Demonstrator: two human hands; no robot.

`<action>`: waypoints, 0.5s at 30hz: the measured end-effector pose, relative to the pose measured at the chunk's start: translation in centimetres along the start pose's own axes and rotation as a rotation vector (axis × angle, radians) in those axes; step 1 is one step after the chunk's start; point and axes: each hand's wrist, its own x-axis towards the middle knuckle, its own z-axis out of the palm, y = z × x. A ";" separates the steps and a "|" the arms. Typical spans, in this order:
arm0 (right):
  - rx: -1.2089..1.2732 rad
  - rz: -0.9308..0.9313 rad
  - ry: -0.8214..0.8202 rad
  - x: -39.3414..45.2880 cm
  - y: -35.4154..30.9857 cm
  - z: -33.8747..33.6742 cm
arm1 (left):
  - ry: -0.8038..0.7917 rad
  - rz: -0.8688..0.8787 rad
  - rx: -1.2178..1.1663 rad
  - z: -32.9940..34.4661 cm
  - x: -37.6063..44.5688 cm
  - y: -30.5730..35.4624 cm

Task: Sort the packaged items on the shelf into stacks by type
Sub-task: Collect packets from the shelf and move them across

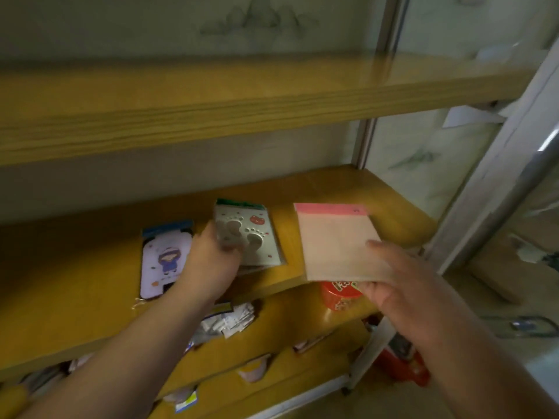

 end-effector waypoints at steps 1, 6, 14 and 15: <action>-0.057 0.025 0.010 0.8 -0.6 -0.7 | 0.042 0.023 0.121 0.1 0.1 0.3; -0.358 -0.047 -0.024 3.2 -2.8 -2.6 | 0.088 -0.057 0.338 1.7 -0.9 0.9; -1.503 -0.912 0.090 6.9 -5.8 -2.9 | 0.221 -0.005 0.278 4.0 -2.7 2.1; -1.618 -0.949 0.091 7.4 -5.7 -2.7 | 0.228 -0.004 0.279 4.2 -3.0 2.2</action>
